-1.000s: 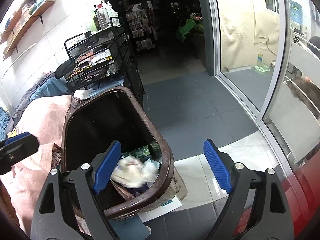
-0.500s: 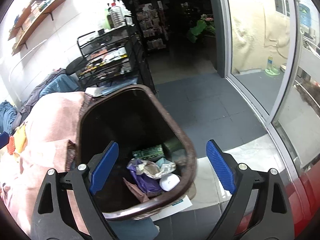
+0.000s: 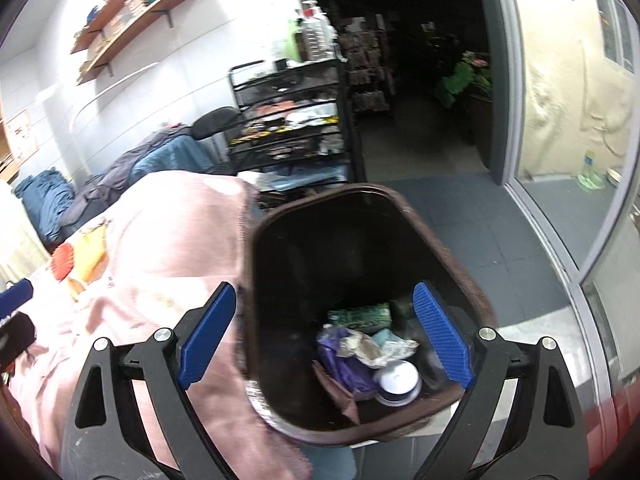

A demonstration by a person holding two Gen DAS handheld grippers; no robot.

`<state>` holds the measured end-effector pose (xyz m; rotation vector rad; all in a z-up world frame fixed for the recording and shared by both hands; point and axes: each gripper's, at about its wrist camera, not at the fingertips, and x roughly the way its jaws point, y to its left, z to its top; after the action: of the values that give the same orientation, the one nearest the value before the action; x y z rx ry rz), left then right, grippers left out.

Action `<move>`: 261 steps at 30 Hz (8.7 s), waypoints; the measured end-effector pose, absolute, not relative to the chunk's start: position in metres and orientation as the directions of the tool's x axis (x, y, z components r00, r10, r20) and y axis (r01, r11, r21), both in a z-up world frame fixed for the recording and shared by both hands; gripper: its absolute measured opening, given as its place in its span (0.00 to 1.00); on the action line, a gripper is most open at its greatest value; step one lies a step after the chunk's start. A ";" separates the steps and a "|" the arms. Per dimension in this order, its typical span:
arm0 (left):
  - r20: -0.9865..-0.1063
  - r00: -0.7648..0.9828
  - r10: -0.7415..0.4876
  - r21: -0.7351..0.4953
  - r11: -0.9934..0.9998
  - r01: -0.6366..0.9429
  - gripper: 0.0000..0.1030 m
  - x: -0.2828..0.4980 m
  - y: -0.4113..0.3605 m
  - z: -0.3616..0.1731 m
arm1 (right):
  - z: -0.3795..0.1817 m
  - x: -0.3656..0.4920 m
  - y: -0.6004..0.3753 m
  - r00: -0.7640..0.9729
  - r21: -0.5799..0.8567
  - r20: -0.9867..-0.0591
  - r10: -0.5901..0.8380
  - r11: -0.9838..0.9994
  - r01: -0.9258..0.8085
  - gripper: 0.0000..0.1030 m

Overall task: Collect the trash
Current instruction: 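Move the right tool to the white tissue on the bed and grasp it, then grasp the white-and-blue wrapper with the left tool while the right tool holds the tissue, then carry the white tissue over the brown bin and open the right tool, then lower the white-and-blue wrapper into the brown bin and open the left tool, then move both open tools back over the bed toward the orange peel and red net, then grasp the orange peel with the right tool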

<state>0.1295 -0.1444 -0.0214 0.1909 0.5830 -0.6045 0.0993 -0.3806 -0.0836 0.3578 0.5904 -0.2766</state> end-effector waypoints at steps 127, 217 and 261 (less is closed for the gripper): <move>-0.589 0.604 -0.537 -0.163 0.811 0.562 0.14 0.137 -0.125 -0.020 | -0.085 0.106 -0.389 0.783 0.304 -0.621 0.031 0.930 0.205 0.27; -0.543 0.610 -0.578 -0.008 0.729 0.684 0.95 0.132 -0.222 -0.010 | -0.107 0.080 -0.425 0.760 0.271 -0.620 -0.197 0.855 0.443 0.89; -0.659 0.748 -0.072 -0.042 0.997 0.059 0.95 0.240 0.095 -0.049 | -0.057 0.260 -0.105 0.585 0.157 -0.718 0.377 0.907 -0.392 0.91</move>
<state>0.2403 0.0950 -0.0493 -0.0191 0.7218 -0.0713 0.2600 -0.1050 -0.0573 -0.0187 0.8323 0.4482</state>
